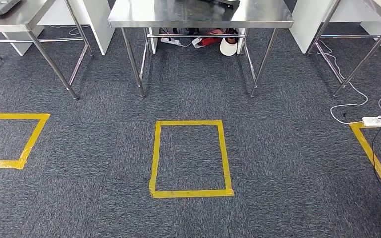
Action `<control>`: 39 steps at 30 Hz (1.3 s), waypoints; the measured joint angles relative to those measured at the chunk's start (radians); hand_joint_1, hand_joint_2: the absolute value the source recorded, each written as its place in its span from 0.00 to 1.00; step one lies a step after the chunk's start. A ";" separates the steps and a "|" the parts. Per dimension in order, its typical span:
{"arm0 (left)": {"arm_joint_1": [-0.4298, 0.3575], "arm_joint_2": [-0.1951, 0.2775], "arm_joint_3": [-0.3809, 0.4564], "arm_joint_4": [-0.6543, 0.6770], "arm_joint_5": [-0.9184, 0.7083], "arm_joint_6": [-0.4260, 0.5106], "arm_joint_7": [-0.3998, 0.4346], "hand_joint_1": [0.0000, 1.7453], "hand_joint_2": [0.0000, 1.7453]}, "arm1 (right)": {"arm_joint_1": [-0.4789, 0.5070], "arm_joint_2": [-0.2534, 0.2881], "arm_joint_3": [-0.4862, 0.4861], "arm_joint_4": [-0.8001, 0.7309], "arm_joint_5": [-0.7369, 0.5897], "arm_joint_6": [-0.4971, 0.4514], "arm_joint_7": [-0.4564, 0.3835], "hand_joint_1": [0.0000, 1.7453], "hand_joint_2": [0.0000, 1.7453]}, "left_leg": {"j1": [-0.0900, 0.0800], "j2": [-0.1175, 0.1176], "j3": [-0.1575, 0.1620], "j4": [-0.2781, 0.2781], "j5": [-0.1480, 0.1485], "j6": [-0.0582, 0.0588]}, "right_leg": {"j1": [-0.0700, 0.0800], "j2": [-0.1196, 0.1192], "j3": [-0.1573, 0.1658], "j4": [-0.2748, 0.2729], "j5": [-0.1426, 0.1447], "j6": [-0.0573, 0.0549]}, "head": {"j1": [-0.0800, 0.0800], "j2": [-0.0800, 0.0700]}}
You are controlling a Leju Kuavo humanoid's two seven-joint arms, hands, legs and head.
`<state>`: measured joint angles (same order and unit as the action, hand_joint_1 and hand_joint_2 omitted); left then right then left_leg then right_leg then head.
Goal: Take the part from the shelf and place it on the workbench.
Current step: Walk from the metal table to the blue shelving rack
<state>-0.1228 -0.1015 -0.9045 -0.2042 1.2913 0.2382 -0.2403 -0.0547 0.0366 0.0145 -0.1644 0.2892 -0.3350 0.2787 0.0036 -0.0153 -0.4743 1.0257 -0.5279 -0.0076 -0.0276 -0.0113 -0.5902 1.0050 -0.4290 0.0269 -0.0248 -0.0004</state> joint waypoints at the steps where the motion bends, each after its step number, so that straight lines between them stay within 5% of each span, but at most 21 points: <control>1: -0.001 -0.001 0.000 0.000 -0.001 0.000 0.000 0.00 0.00 | 0.000 0.000 0.000 0.000 0.000 -0.003 0.001 0.00 0.00 | -0.004 -0.003 0.007 -0.022 -0.011 0.008 | 0.003 0.001 -0.005 0.001 0.006 0.007 | 0.001 0.000; 4: -0.001 -0.004 0.000 -0.002 -0.003 0.002 0.000 0.00 0.00 | 0.001 0.001 0.000 0.000 -0.006 -0.010 0.004 0.00 0.00 | -0.011 0.002 -0.015 -0.032 0.007 0.051 | 0.006 0.002 -0.025 0.009 0.009 0.024 | 0.003 0.000; 6: -0.002 -0.006 0.000 -0.002 -0.004 0.006 0.000 0.00 0.00 | 0.003 0.003 0.000 0.000 -0.009 -0.009 0.010 0.00 0.00 | -0.010 0.008 -0.036 -0.037 0.030 0.072 | 0.003 0.004 -0.064 0.088 -0.048 0.019 | 0.008 0.000; 8: -0.003 -0.006 -0.001 -0.002 -0.005 0.009 0.000 0.00 0.00 | 0.005 0.006 0.000 0.000 -0.008 -0.007 0.016 0.00 0.00 | -0.013 0.012 -0.061 -0.036 0.049 0.079 | 0.003 0.005 -0.113 0.227 -0.130 0.014 | 0.014 0.000; 10: -0.002 -0.006 -0.001 -0.002 -0.005 0.010 0.000 0.00 0.00 | 0.007 0.006 0.000 0.000 -0.007 -0.007 0.019 0.00 0.00 | -0.018 0.015 -0.082 -0.035 0.066 0.078 | 0.005 0.005 -0.112 0.291 -0.167 0.020 | 0.014 0.000; 12: -0.002 -0.006 -0.001 -0.002 -0.005 0.011 0.000 0.00 0.00 | 0.008 0.006 0.000 0.000 -0.005 -0.005 0.021 0.00 0.00 | -0.021 0.016 -0.094 -0.034 0.078 0.075 | 0.008 0.005 -0.023 0.191 -0.146 0.027 | 0.014 0.000; 14: -0.003 -0.007 -0.001 -0.002 -0.005 0.012 0.001 0.00 0.00 | 0.007 0.006 0.000 0.000 0.000 0.002 0.023 0.00 0.00 | -0.023 0.011 -0.097 -0.032 0.087 0.068 | 0.015 0.023 0.088 0.031 -0.114 0.020 | 0.014 0.000; 15: -0.003 -0.008 -0.002 -0.002 -0.006 0.015 0.001 0.00 0.00 | 0.007 0.006 0.000 0.000 0.003 0.006 0.024 0.00 0.00 | -0.026 0.009 -0.098 -0.031 0.091 0.064 | 0.020 0.030 0.119 -0.018 -0.102 0.014 | 0.013 0.000; 17: -0.004 -0.009 -0.002 -0.002 -0.009 0.023 0.001 0.00 0.00 | 0.009 0.007 0.001 0.000 0.008 0.012 0.023 0.00 0.00 | -0.030 0.003 -0.100 -0.029 0.099 0.055 | 0.027 0.029 0.125 -0.039 -0.092 0.001 | 0.012 0.000; 19: -0.005 -0.009 -0.004 -0.002 -0.014 0.036 0.001 0.00 0.00 | 0.011 0.009 0.001 0.000 0.011 0.015 0.021 0.00 0.00 | -0.028 -0.004 -0.108 -0.019 0.094 0.046 | 0.013 0.014 0.122 -0.043 -0.084 -0.013 | 0.011 0.000; 22: -0.005 -0.010 -0.008 -0.003 -0.018 0.058 0.000 0.00 0.00 | 0.010 0.014 0.002 0.000 0.016 0.019 0.020 0.00 0.00 | -0.021 -0.004 -0.166 0.113 0.005 0.025 | 0.002 -0.009 0.120 -0.046 -0.070 -0.034 | 0.005 0.000; 24: -0.005 -0.010 -0.009 -0.003 -0.020 0.083 -0.005 0.00 0.00 | 0.013 0.017 0.003 0.000 0.018 0.025 0.019 0.00 0.00 | -0.013 -0.002 -0.217 0.243 -0.054 0.012 | 0.003 -0.026 0.114 -0.045 -0.067 -0.035 | 0.003 0.000; 25: -0.005 -0.011 -0.009 -0.003 -0.021 0.102 -0.011 0.00 0.00 | 0.014 0.018 0.003 0.000 0.019 0.027 0.019 0.00 0.00 | -0.007 0.001 -0.225 0.269 -0.056 0.006 | 0.002 -0.034 0.113 -0.044 -0.067 -0.035 | 0.003 0.000; 26: -0.005 -0.011 -0.010 -0.003 -0.023 0.127 -0.019 0.00 0.00 | 0.015 0.018 0.003 0.000 0.019 0.029 0.019 0.00 0.00 | -0.001 0.007 -0.214 0.257 -0.040 0.001 | 0.001 -0.042 0.113 -0.043 -0.067 -0.034 | 0.004 0.000; 29: -0.014 -0.018 -0.012 -0.006 -0.035 0.200 -0.056 0.00 0.00 | 0.013 0.022 0.003 0.000 0.019 0.030 0.017 0.00 0.00 | 0.013 0.060 -0.116 0.069 0.049 -0.010 | 0.003 -0.063 0.112 -0.030 -0.074 -0.022 | 0.001 0.000; 31: -0.023 -0.026 -0.013 -0.011 -0.040 0.218 -0.083 0.00 0.00 | 0.013 0.024 0.003 0.000 0.019 0.031 0.016 0.00 0.00 | 0.009 0.085 -0.090 0.003 0.065 0.000 | 0.013 -0.078 0.106 -0.020 -0.081 -0.007 | 0.001 0.000; 34: -0.028 -0.032 -0.013 -0.015 -0.045 0.214 -0.114 0.00 0.00 | 0.012 0.025 0.003 0.000 0.019 0.036 0.014 0.00 0.00 | 0.000 0.059 -0.101 -0.004 0.070 0.030 | 0.018 -0.094 0.101 -0.016 -0.084 0.012 | 0.003 0.000; 36: -0.029 -0.034 -0.013 -0.016 -0.043 0.203 -0.124 0.00 0.00 | 0.011 0.026 0.003 0.000 0.020 0.045 0.011 0.00 0.00 | 0.002 0.039 -0.107 -0.012 0.082 0.049 | 0.014 -0.052 0.074 0.042 -0.120 0.016 | 0.007 0.000; 39: -0.030 -0.036 -0.012 -0.017 -0.032 0.187 -0.119 0.00 0.00 | 0.015 0.028 0.004 0.000 0.024 0.054 0.009 0.00 0.00 | 0.002 0.003 -0.122 -0.013 0.094 0.065 | 0.012 0.002 -0.022 0.243 -0.209 0.014 | 0.012 0.000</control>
<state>-0.1528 -0.1374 -0.9163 -0.2210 1.2597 0.4248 -0.3592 -0.0397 0.0645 0.0184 -0.1648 0.3129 -0.2808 0.2873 0.0055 -0.0125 -0.5967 1.0122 -0.4344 0.0574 -0.0159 -0.0088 -0.6125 1.2482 -0.6384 0.0408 -0.0126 -0.0004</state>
